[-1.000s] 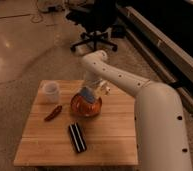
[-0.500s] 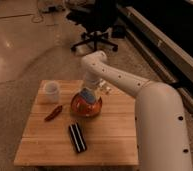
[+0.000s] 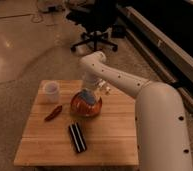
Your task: Place the white sponge in the ceramic bowl
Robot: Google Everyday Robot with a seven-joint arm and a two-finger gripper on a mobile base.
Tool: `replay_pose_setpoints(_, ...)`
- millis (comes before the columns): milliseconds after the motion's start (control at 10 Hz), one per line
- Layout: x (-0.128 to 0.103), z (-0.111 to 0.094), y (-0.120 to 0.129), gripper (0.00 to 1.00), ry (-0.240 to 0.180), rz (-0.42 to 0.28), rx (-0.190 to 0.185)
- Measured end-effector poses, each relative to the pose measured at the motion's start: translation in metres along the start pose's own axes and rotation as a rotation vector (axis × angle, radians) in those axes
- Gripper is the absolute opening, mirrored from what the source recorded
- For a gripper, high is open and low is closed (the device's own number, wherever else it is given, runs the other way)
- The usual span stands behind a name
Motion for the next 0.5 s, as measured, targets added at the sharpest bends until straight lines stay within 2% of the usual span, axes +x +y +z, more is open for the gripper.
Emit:
replay_pose_setpoints(100, -0.0016, 0.0005, -0.0007, 0.44, 0.0, -0.002, 0.0)
replay_pose_setpoints(300, -0.0041, 0.0012, -0.0019, 0.63, 0.006, -0.007, 0.001)
replay_pose_setpoints(400, -0.0026, 0.0006, 0.0007, 0.68, 0.014, -0.007, 0.002)
replay_pose_setpoints(500, -0.0033, 0.0007, 0.0005, 0.76, 0.019, -0.012, 0.002)
